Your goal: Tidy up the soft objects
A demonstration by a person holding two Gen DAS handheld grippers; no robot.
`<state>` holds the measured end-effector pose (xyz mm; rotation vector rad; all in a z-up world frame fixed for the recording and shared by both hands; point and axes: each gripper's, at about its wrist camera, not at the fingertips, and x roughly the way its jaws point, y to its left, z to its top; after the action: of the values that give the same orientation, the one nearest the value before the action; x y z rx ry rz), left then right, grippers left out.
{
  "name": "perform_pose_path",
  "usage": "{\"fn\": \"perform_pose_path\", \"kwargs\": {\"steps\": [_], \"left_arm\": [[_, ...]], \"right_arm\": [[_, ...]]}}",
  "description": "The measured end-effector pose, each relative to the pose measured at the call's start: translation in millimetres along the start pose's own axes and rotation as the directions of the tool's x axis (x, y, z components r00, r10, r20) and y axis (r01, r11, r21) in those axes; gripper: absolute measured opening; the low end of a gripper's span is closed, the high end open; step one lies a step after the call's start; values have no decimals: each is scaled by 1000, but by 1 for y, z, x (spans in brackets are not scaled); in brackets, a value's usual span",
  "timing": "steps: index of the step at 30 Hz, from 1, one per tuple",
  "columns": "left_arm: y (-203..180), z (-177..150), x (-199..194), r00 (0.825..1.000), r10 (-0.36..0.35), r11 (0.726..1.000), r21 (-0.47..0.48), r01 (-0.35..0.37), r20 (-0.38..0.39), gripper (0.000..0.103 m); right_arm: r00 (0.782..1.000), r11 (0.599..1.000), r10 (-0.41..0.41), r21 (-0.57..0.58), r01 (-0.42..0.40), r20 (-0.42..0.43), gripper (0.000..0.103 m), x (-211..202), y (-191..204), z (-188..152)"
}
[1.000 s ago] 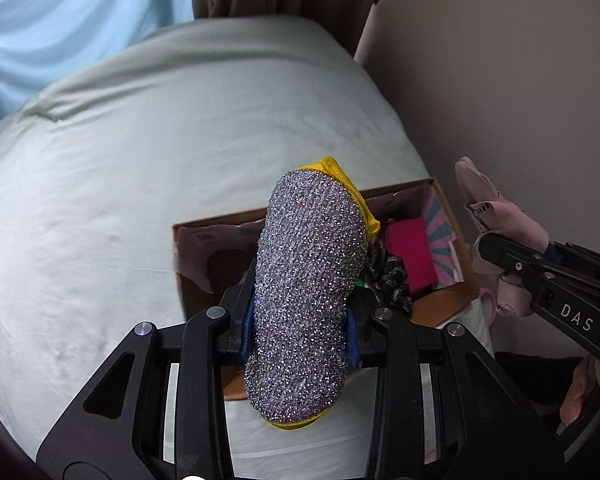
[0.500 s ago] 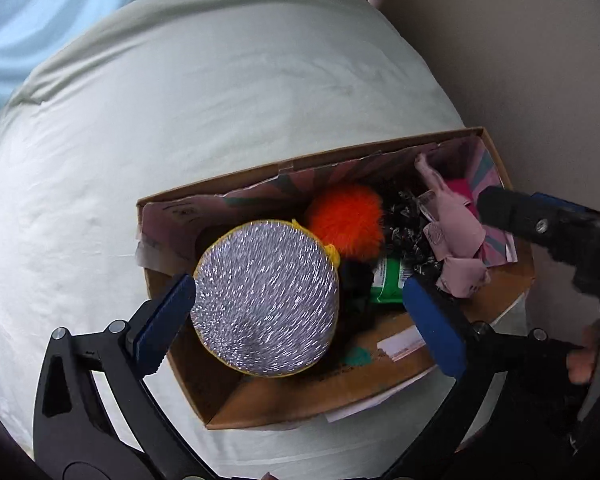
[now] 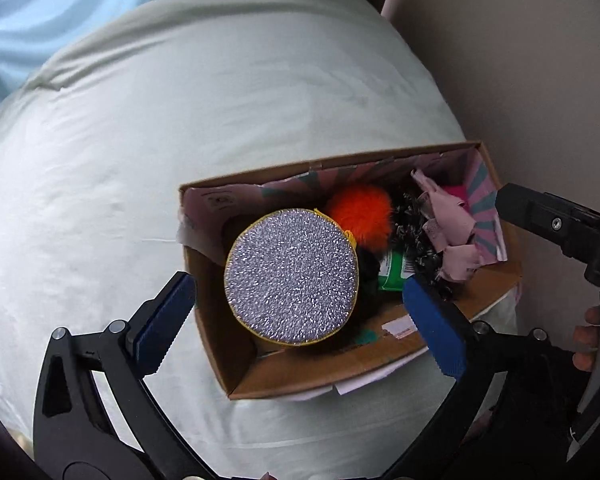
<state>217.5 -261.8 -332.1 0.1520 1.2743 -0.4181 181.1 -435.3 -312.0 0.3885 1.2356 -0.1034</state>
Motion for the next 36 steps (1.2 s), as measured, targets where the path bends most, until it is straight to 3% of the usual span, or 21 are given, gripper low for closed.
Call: {"fn": "perform_pose_path", "kwargs": {"steps": [8,12,21,25,32,36], "left_arm": [[24,-15,-104,989,6,999,-53,2,149,103],[46,-29,-172,969,43,997,-77,-25,243,103],[104,-84,-298,878,165,979,-182,-92,448,103],[120,-109,-339,839,187,974,-206,-91,511,103],[130,-142,-385,776,221,970,-218,-110,591,103],[130,-151,-393,758,230,968,-220,-117,610,103]], "right_arm": [[991,988,8,-154,12,131,103,-87,58,-10],[977,976,33,-219,14,212,103,-141,95,-24],[919,960,108,-279,2,378,103,-230,172,-69],[892,950,100,-308,46,440,103,-251,197,-91],[857,945,89,-314,88,507,103,-274,218,-124],[839,942,87,-319,106,536,103,-281,227,-138]]}}
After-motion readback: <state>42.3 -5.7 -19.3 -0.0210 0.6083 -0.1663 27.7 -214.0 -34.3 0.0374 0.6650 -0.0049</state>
